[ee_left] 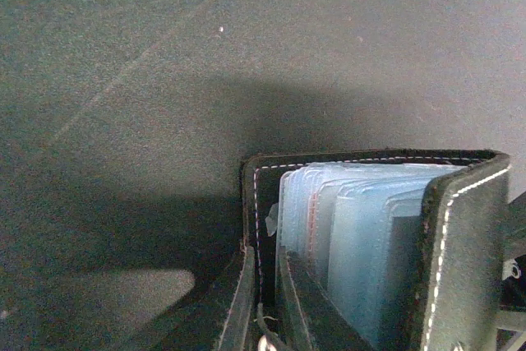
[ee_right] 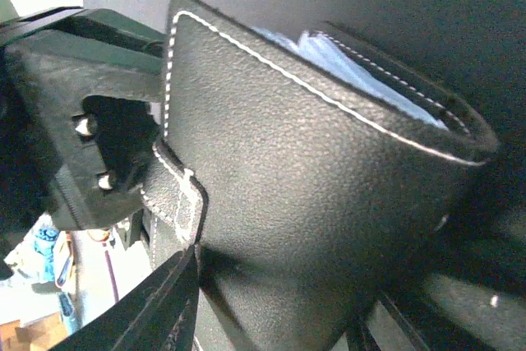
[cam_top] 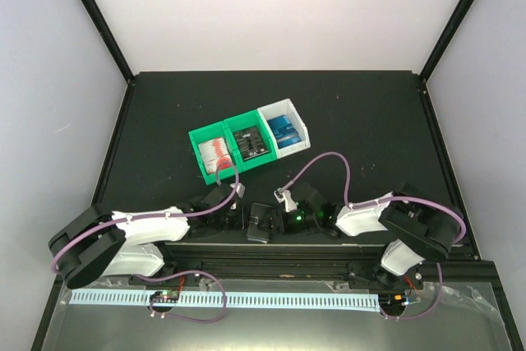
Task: Put the credit cards into the card holder
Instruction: Close the card holder at the center of the board.
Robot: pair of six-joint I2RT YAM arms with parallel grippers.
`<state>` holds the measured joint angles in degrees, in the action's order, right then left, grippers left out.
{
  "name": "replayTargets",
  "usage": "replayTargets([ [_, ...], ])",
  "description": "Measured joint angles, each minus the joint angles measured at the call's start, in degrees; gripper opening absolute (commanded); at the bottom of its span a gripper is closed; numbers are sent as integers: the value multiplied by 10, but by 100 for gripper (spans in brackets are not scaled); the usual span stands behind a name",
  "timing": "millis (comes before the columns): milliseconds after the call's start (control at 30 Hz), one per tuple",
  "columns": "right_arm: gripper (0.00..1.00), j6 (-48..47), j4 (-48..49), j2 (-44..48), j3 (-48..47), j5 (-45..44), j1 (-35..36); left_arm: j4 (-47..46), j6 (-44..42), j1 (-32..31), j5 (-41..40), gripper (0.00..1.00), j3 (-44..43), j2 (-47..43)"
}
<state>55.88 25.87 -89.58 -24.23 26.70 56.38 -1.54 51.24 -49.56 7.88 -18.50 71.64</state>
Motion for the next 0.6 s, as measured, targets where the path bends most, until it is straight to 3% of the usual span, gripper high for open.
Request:
replayTargets([
  [433, 52, 11, 98, 4, 14, 9, 2, -13, 5, 0, -2, 11, 7, 0],
  [600, 43, 13, 83, -2, 4, 6, 2, -14, 5, 0, -2, 11, 7, 0],
])
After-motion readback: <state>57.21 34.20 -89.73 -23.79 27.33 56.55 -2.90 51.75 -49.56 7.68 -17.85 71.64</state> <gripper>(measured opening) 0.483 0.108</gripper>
